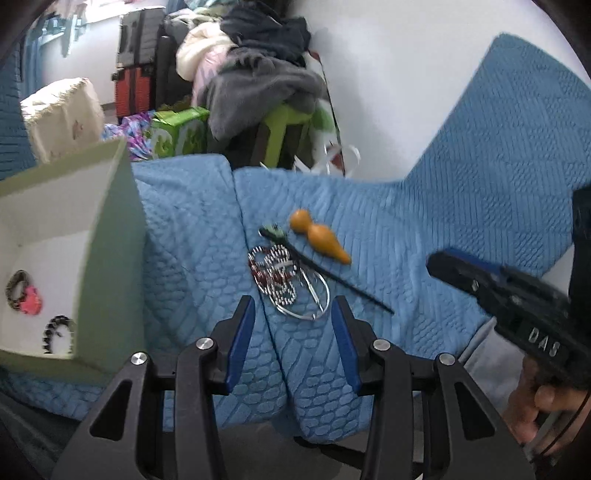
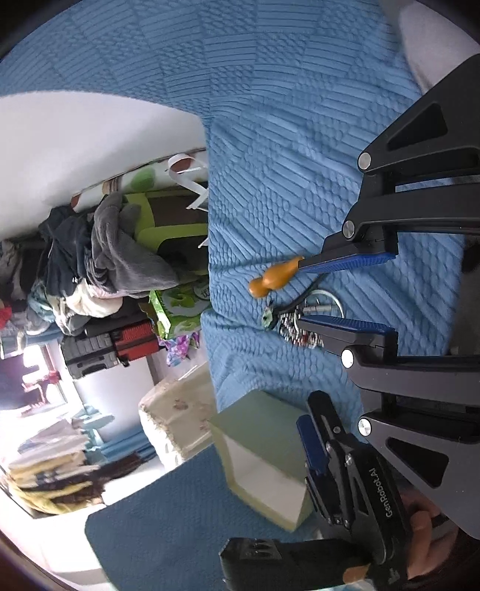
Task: Organize jewelry
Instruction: 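Move both tools back toward the remaining jewelry on the sofa, then grasp the silver chains with the left tool while the right grasps the black cord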
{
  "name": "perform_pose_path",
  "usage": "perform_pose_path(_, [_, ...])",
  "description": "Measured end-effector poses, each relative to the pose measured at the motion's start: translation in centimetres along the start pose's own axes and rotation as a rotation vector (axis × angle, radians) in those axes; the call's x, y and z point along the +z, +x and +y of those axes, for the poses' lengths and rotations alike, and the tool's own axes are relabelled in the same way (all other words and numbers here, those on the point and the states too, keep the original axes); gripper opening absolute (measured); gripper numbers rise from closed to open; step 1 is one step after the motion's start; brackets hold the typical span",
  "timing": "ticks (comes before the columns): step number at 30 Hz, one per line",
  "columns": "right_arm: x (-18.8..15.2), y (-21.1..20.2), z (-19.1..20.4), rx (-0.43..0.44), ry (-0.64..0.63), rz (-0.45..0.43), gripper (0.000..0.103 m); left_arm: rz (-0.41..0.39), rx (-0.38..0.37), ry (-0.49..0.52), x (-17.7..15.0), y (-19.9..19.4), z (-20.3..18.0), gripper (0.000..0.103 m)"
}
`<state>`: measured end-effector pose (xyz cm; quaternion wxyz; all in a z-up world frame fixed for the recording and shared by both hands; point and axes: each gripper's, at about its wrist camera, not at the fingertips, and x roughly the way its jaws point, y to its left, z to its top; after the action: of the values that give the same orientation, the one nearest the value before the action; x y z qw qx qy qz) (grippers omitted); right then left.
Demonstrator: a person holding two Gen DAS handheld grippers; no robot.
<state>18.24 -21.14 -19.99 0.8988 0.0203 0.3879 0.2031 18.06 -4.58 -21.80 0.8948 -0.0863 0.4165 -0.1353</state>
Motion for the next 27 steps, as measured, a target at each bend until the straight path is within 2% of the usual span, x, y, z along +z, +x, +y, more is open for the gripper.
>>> perform_pose_path(4, [0.2,2.2,-0.9,0.068,0.030,0.040,0.021,0.031,0.002,0.042,-0.2,1.7,-0.3,0.042])
perform_pose_path(9, [0.2,6.0,-1.2,0.098,0.004,0.139,0.021,0.056,0.008,0.064,0.5,4.0,-0.4,0.038])
perform_pose_path(16, [-0.1,10.1,-1.0,0.090,-0.076,0.226,0.021,0.089,0.027,0.031,1.4,6.5,0.3,0.034])
perform_pose_path(26, [-0.4,12.4,-1.2,0.070,-0.138,0.267,0.021,0.121,0.054,0.030,1.7,8.4,1.0,0.029])
perform_pose_path(27, [-0.3,12.5,-1.2,0.071,-0.141,0.269,0.018,0.119,0.055,0.032,1.8,8.4,1.0,0.029])
